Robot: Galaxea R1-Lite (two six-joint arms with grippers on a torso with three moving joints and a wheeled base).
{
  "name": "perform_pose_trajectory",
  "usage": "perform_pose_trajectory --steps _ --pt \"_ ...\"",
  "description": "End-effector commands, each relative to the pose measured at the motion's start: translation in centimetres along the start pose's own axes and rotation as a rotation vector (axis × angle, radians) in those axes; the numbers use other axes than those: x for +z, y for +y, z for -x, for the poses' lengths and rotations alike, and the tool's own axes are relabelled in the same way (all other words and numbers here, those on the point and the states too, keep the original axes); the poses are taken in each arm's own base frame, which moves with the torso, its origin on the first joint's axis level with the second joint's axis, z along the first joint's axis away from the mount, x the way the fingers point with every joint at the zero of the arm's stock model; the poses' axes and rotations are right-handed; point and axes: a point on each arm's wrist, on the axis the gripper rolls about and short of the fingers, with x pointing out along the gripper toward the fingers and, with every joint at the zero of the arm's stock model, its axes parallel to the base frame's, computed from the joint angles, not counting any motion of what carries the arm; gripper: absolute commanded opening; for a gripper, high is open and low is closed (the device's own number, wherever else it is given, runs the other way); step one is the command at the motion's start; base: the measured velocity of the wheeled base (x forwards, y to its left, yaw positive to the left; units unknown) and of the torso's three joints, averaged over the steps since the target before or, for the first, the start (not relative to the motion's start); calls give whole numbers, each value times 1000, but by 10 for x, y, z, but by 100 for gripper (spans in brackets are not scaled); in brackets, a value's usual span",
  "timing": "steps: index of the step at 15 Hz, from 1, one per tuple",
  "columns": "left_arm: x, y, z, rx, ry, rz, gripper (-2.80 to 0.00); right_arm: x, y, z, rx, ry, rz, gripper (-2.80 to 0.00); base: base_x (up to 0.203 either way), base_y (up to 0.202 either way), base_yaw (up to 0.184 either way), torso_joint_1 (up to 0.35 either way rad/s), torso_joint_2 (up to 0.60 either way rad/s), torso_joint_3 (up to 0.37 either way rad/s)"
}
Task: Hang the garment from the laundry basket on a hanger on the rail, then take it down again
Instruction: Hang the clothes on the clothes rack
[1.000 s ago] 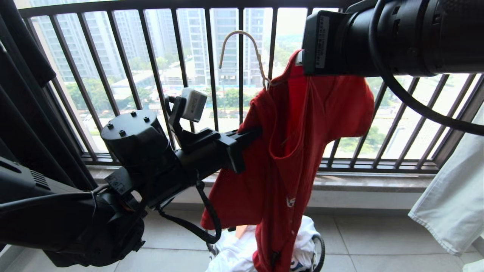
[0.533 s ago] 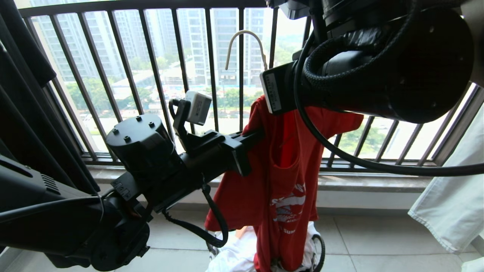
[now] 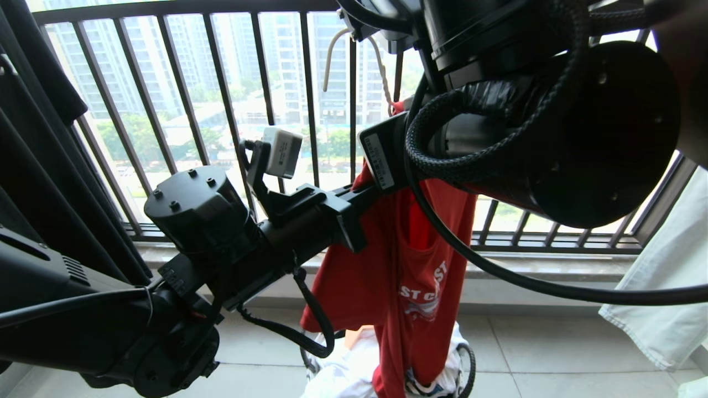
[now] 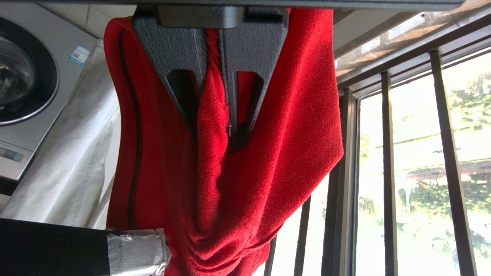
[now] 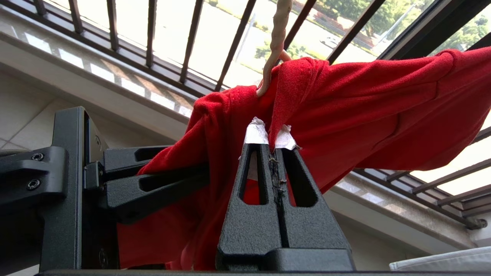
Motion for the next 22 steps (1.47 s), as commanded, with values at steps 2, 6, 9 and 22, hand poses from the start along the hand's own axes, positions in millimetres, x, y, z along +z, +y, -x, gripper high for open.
perform_pose_trajectory --steps 2,6,9,22 --pt "2 -1 2 -5 -10 -2 -280 3 -6 7 -25 -12 -3 -280 0 0 0 0 0 0" --pt "3 -1 1 -8 -21 -3 -280 4 -12 13 -35 -16 13 -280 0 0 0 0 0 0" --pt "4 -1 1 -12 -46 -9 -280 5 -8 18 -16 -26 14 0 0 0 0 0 0 0" --pt "12 4 3 5 -63 -13 -280 -11 -58 58 -27 -25 16 -280 0 0 0 0 0 0"
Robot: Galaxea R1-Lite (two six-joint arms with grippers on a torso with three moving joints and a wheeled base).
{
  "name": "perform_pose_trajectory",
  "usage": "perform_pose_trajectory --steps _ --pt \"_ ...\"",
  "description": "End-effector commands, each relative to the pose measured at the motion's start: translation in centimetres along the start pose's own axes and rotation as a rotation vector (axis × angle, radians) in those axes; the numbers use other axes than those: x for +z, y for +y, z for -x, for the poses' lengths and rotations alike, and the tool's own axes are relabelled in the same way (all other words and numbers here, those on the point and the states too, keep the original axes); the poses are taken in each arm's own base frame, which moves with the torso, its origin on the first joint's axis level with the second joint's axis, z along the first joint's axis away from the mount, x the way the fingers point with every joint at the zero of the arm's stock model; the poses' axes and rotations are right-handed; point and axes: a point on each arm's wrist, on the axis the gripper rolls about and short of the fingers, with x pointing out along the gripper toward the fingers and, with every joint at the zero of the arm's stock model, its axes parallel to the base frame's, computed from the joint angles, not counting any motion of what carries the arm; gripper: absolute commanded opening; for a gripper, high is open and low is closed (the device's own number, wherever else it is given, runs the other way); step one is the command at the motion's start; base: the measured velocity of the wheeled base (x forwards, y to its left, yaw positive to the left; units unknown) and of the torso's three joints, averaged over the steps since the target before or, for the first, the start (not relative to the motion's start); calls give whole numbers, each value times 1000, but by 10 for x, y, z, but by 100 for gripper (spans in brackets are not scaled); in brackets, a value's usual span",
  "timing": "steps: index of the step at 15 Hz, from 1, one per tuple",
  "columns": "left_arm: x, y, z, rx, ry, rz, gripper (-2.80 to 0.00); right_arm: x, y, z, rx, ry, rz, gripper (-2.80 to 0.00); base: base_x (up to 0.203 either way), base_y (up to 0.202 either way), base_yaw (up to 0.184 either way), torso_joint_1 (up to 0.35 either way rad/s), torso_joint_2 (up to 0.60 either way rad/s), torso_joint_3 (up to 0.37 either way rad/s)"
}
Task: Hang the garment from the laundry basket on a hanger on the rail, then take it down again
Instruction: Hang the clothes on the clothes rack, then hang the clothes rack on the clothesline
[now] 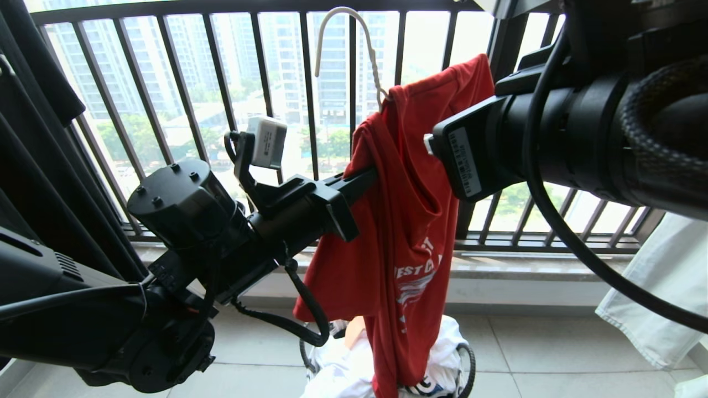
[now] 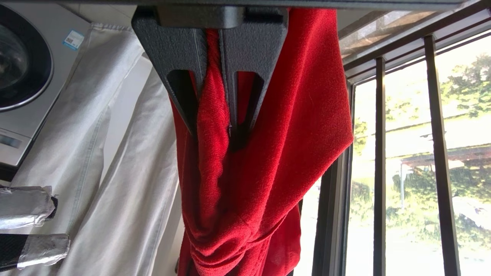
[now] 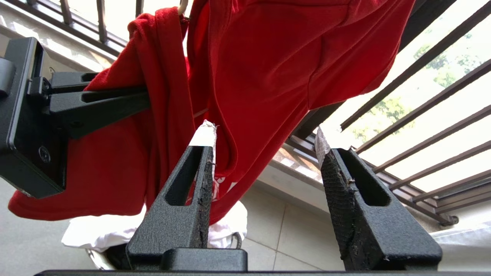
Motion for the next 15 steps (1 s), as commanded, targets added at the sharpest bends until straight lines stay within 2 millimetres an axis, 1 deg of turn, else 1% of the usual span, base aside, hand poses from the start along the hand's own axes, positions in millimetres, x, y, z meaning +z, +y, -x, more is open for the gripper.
perform_pose_trajectory --steps 1,4,6,7,8,9,11,13,15 --pt "4 -1 1 -6 -9 -1 -280 -2 -24 13 -20 -13 -27 -280 0 0 0 0 0 0" --pt "8 -2 4 -2 -3 23 -280 -9 -36 21 -18 -12 -32 -280 0 0 0 0 0 0" --pt "16 -4 8 0 25 55 -280 -14 -44 22 -33 -1 -9 -280 0 0 0 0 0 0" --pt "20 -6 11 -12 46 70 -280 -18 -53 28 -38 -3 14 -280 0 0 0 0 0 0" --pt "20 -6 15 -22 63 86 -280 -20 -61 34 -37 -12 38 -280 0 0 0 0 0 0" --pt "19 -7 19 -47 83 96 -280 -21 -69 35 -48 -12 61 -280 0 0 0 0 0 0" --pt "18 -4 22 -68 104 99 -280 -23 -84 27 -85 10 93 -280 0 0 0 0 0 0" --pt "16 -2 26 -110 135 104 -280 -25 -96 22 -13 16 137 -280 0 0 0 0 0 0" --pt "15 0 33 -157 166 122 -280 -30 -110 11 27 44 181 -280 0 0 0 0 0 0"
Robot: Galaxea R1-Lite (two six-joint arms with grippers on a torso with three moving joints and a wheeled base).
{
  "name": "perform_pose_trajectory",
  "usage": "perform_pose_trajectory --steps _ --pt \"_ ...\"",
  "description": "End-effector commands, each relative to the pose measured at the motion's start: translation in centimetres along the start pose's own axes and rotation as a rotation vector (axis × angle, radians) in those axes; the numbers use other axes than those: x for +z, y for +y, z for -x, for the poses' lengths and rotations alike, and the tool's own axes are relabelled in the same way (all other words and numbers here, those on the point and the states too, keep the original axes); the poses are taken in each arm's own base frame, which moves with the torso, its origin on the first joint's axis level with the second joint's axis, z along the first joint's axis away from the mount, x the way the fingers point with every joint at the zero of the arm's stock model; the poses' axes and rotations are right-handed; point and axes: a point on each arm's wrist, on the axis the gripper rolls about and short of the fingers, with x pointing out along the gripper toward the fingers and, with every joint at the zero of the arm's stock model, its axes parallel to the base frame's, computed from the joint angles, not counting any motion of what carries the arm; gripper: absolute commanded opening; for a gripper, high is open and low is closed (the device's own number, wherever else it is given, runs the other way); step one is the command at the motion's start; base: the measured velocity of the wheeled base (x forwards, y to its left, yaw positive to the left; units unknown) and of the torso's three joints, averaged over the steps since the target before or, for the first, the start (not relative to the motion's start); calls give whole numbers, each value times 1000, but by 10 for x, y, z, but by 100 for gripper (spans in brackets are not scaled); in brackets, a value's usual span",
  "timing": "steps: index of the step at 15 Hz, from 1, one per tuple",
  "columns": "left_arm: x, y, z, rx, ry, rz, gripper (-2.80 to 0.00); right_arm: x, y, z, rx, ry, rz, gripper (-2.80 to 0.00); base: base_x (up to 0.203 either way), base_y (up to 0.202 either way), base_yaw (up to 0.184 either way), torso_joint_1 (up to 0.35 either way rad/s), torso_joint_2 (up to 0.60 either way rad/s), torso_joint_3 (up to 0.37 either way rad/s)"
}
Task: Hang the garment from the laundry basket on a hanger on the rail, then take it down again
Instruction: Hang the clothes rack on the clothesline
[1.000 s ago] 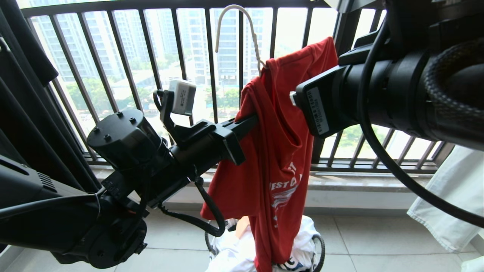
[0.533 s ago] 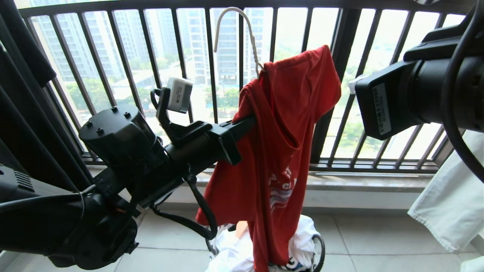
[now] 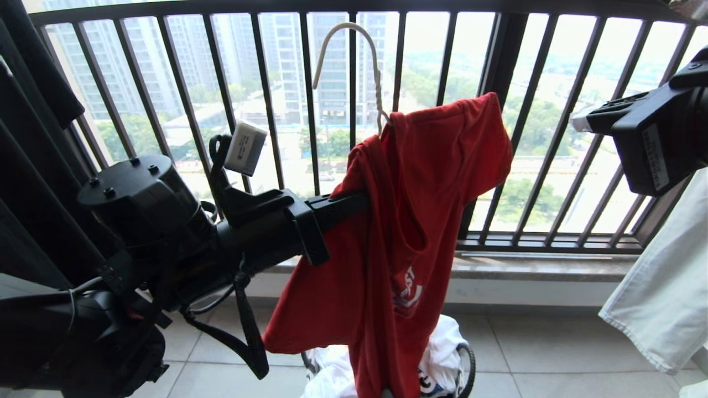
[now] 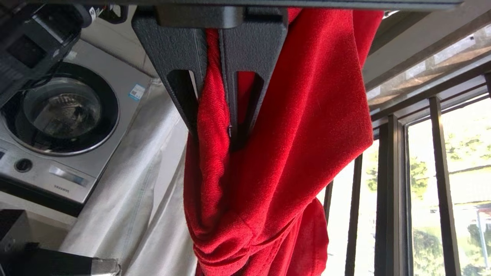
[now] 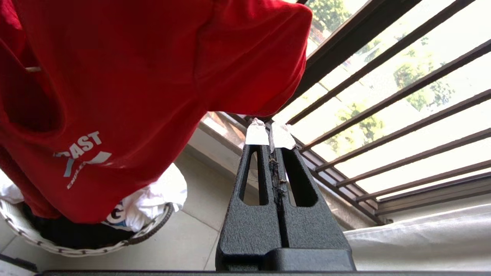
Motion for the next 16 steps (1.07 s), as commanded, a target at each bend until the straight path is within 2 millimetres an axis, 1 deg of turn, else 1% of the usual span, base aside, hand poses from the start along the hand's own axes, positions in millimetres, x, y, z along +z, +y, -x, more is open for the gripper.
perform_pose_trajectory --steps 1,3,4,7,10,13,16 --pt "2 3 7 -24 11 31 -280 -8 -18 -10 36 19 28 -280 0 0 0 0 0 0" --pt "5 10 13 -67 40 64 -280 -13 -26 -17 72 28 100 -280 0 0 0 0 0 0" --pt "5 13 18 -97 62 74 -280 -16 -26 -16 107 36 137 -280 0 0 0 0 0 0" --pt "8 18 28 -184 120 120 -280 -16 -25 -13 232 -26 249 -280 0 0 0 0 0 0" --pt "8 25 39 -306 214 164 -280 -17 -25 -13 306 -84 371 -280 0 0 0 0 0 0" --pt "6 26 45 -355 258 197 -280 -17 -22 -14 360 -112 400 -280 0 0 0 0 0 0" --pt "11 25 55 -436 309 201 -280 -21 -19 -11 406 -135 437 -280 0 0 0 0 0 0"
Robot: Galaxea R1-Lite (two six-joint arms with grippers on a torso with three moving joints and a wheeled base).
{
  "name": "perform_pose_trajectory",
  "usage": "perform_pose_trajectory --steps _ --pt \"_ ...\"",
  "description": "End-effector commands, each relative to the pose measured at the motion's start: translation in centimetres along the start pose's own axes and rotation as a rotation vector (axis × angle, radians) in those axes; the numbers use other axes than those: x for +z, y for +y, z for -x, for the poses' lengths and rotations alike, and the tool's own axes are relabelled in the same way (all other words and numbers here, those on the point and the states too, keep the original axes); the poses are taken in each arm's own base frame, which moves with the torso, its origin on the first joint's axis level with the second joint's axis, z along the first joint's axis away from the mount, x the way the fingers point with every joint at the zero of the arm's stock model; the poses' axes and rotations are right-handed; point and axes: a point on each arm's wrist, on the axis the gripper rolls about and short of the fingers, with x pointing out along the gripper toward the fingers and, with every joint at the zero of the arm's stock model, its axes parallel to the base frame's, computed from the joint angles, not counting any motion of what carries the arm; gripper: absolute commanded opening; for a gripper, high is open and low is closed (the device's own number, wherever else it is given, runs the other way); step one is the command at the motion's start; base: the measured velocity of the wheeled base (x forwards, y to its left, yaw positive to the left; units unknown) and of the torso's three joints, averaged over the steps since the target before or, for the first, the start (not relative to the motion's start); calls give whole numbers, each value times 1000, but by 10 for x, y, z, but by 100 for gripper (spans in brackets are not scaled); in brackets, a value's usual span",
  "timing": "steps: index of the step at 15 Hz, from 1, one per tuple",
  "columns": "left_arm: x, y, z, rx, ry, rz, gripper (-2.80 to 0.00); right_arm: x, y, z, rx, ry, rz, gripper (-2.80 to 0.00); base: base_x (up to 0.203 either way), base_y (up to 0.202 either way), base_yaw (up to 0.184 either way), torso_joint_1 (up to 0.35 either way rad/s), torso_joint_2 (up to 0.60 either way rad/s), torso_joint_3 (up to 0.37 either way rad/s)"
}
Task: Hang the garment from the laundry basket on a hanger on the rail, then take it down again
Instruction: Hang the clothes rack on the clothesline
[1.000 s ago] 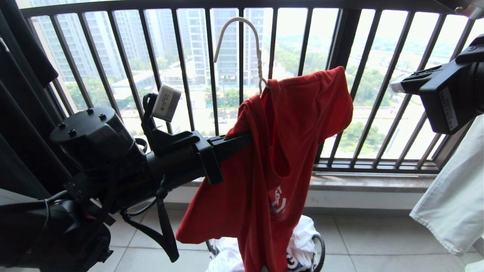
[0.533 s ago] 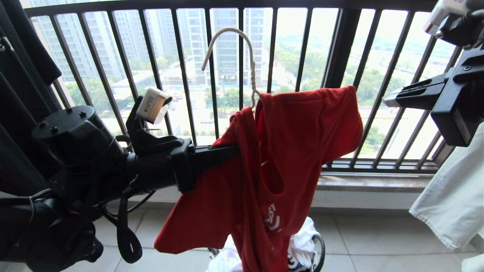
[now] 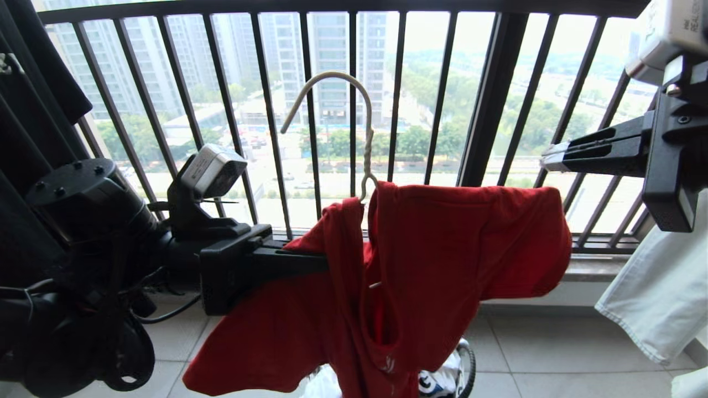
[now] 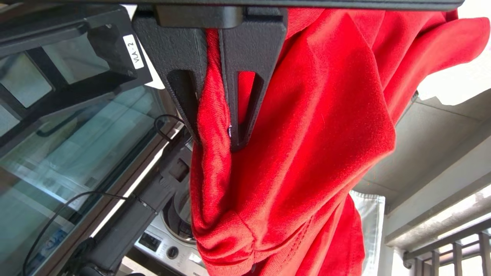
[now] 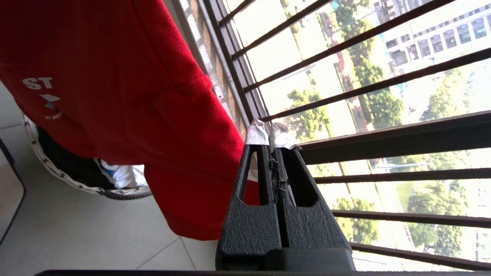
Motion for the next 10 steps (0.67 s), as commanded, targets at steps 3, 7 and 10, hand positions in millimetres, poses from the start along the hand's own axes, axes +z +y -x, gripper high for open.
perform_pose_trajectory --steps 3,7,10 --pt "3 -3 12 -66 57 7 -280 -7 19 3 101 2 72 0 0 0 0 0 0 0" --pt "4 -8 14 -68 57 -2 -280 -7 24 7 215 -15 81 0 0 0 0 0 0 0" --pt "4 -10 15 -69 55 -11 -280 -1 30 -3 265 -36 93 0 0 0 0 0 0 0"
